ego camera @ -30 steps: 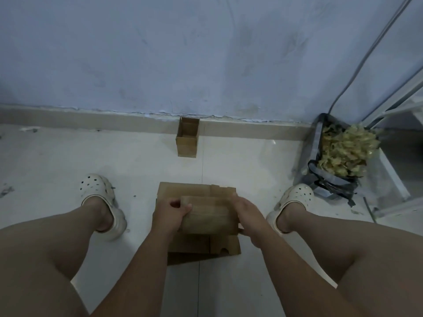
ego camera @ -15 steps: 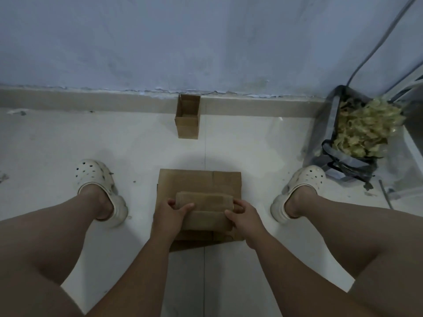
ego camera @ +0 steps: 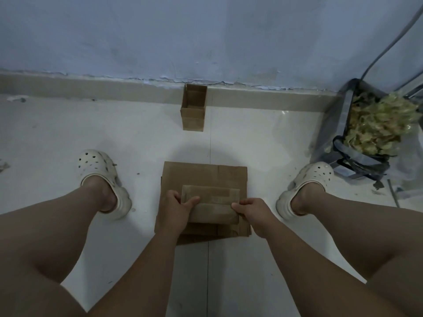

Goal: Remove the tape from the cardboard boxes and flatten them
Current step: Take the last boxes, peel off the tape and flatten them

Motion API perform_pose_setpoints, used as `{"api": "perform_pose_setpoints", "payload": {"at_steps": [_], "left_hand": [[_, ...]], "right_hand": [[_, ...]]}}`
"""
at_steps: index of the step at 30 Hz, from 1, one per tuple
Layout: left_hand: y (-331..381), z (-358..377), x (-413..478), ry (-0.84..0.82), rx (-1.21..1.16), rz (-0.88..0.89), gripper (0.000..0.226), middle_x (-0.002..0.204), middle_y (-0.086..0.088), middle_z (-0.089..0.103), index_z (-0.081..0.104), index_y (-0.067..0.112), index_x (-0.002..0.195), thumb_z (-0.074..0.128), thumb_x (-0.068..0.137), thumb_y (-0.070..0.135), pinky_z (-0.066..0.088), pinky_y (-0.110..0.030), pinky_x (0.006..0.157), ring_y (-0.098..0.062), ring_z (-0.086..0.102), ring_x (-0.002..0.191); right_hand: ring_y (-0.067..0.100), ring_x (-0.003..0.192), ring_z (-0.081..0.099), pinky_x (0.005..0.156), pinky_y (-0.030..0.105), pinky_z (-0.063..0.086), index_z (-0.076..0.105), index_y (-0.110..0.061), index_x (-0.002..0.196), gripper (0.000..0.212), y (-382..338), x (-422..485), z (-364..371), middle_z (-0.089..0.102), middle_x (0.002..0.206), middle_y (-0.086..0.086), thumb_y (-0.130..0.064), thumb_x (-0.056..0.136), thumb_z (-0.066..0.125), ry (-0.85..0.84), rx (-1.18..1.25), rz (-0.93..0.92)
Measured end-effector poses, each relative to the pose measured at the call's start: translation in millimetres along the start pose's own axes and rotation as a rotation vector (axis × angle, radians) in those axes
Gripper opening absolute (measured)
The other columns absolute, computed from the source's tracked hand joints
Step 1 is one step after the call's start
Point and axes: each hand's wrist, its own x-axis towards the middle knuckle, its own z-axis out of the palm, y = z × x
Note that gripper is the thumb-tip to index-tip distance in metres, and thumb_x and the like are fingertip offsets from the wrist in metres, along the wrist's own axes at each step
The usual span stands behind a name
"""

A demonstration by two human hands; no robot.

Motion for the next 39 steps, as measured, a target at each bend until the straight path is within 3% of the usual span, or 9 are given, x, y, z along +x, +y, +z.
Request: {"api": "perform_pose_setpoints", "payload": {"at_steps": [3, 6, 10, 16, 20, 24, 30, 36, 39], "left_hand": [[7.1, -4.2, 0.3, -0.082, 0.036, 0.034, 0.068, 0.131, -0.004, 0.05, 0.04, 0.019, 0.138, 0.069, 0.082, 0.042, 0.045, -0.04, 0.097, -0.025, 0.05, 0.117], [11.0, -8.4, -4.1, -0.096, 0.163, 0.111, 0.071, 0.14, -0.005, 0.044, 0.032, 0.026, 0.145, 0.068, 0.084, 0.038, 0.041, -0.042, 0.103, -0.026, 0.045, 0.125], [12.0, -11.1, -12.0, -0.079, 0.337, 0.197, 0.052, 0.126, -0.005, 0.051, 0.045, 0.026, 0.131, 0.067, 0.085, 0.037, 0.045, -0.035, 0.089, -0.02, 0.05, 0.107], [9.7, -17.2, -14.4, -0.049, 0.354, 0.218, 0.044, 0.096, 0.008, 0.047, 0.048, 0.023, 0.109, 0.075, 0.077, 0.038, 0.03, -0.016, 0.056, -0.006, 0.044, 0.08], [2.2, -21.2, -9.0, -0.073, 0.297, 0.185, 0.048, 0.098, 0.007, 0.039, 0.046, 0.029, 0.105, 0.077, 0.072, 0.044, 0.04, -0.024, 0.069, -0.011, 0.047, 0.084], [-9.3, -26.9, 0.3, -0.225, 0.187, 0.109, 0.048, 0.106, -0.001, 0.048, 0.047, 0.03, 0.101, 0.079, 0.069, 0.047, 0.053, -0.034, 0.07, -0.02, 0.054, 0.091], [-12.0, -26.0, 5.5, -0.255, 0.165, 0.073, 0.047, 0.094, 0.002, 0.056, 0.045, 0.031, 0.093, 0.082, 0.067, 0.044, 0.058, -0.038, 0.067, -0.018, 0.059, 0.084], [-13.1, -26.3, 9.8, -0.248, 0.261, 0.104, 0.054, 0.084, 0.0, 0.054, 0.042, 0.023, 0.085, 0.083, 0.061, 0.048, 0.056, -0.035, 0.063, -0.017, 0.054, 0.074], [-13.5, -23.7, 8.2, -0.212, 0.251, 0.111, 0.056, 0.078, 0.0, 0.053, 0.037, 0.022, 0.082, 0.083, 0.062, 0.047, 0.046, -0.029, 0.055, -0.015, 0.05, 0.068]], "right_hand": [[0.027, 0.107, 0.06, 0.091, 0.035, 0.052, 0.061, 0.0, 0.123, 0.047, -0.8, -0.9, -0.6, 0.064, 0.118, 0.014, -0.021, 0.084, 0.076, 0.008, -0.002, 0.023], [0.03, 0.11, 0.059, 0.094, 0.037, 0.051, 0.061, 0.0, 0.122, 0.046, 0.6, -4.0, -1.1, 0.063, 0.118, 0.013, -0.02, 0.084, 0.076, 0.015, 0.001, 0.033], [0.029, 0.114, 0.057, 0.1, 0.04, 0.048, 0.061, -0.002, 0.122, 0.044, 2.4, -9.7, 2.5, 0.06, 0.115, 0.008, -0.018, 0.084, 0.077, 0.055, 0.027, 0.008], [0.016, 0.086, 0.055, 0.071, 0.029, 0.046, 0.056, -0.016, 0.103, 0.018, -0.4, -20.3, 7.6, 0.059, 0.109, 0.006, -0.017, 0.09, 0.068, 0.051, 0.05, -0.046], [0.025, 0.115, 0.054, 0.094, 0.043, 0.051, 0.032, -0.036, 0.146, 0.055, -9.8, -25.6, 16.6, 0.05, 0.137, 0.005, -0.016, 0.099, 0.052, 0.006, -0.05, -0.111], [0.018, 0.09, 0.06, 0.067, 0.029, 0.054, 0.011, -0.056, 0.147, 0.069, -16.8, -32.0, 24.8, 0.043, 0.146, 0.003, -0.014, 0.102, 0.041, -0.077, -0.182, -0.169], [0.021, 0.097, 0.057, 0.088, 0.046, 0.055, 0.024, -0.056, 0.142, 0.058, -15.5, -32.4, 25.4, 0.049, 0.127, 0.002, -0.016, 0.102, 0.039, -0.05, -0.315, -0.233], [0.019, 0.096, 0.054, 0.091, 0.05, 0.053, 0.037, -0.047, 0.133, 0.048, -13.6, -29.2, 22.3, 0.049, 0.115, 0.0, -0.01, 0.101, 0.039, -0.091, -0.229, -0.22], [0.024, 0.105, 0.054, 0.094, 0.05, 0.051, 0.037, -0.045, 0.135, 0.049, -11.9, -29.2, 21.5, 0.05, 0.123, 0.002, -0.01, 0.101, 0.04, -0.089, -0.204, -0.21]]}}
